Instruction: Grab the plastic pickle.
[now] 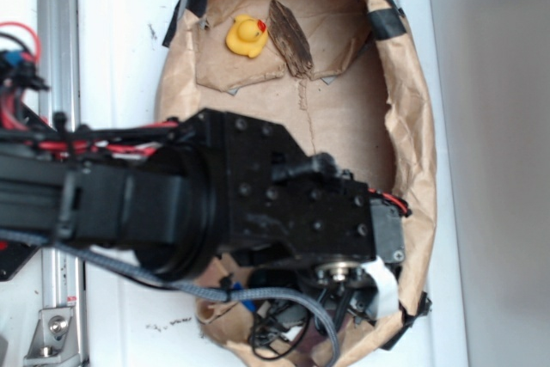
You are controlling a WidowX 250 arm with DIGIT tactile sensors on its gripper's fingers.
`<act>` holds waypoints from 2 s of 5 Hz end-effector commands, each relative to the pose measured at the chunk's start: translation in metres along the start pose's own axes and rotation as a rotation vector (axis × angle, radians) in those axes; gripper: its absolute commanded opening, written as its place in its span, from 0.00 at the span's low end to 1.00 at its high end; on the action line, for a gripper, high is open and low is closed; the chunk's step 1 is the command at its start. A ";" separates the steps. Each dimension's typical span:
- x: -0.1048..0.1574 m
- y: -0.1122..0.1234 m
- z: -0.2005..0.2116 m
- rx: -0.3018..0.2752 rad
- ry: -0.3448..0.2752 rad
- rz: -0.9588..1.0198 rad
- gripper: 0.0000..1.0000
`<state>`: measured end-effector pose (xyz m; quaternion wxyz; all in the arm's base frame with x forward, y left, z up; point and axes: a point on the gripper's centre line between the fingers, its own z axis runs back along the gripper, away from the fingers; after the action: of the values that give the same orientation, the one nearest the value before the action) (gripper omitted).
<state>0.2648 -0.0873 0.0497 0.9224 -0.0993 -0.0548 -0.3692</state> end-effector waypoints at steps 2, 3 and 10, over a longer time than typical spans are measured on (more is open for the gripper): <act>0.013 -0.017 0.035 -0.001 -0.132 -0.123 1.00; 0.020 -0.021 0.018 -0.041 -0.116 -0.172 1.00; -0.031 0.061 0.070 0.164 -0.084 0.188 1.00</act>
<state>0.2830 -0.0035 0.0835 0.9591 -0.0534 -0.0828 -0.2654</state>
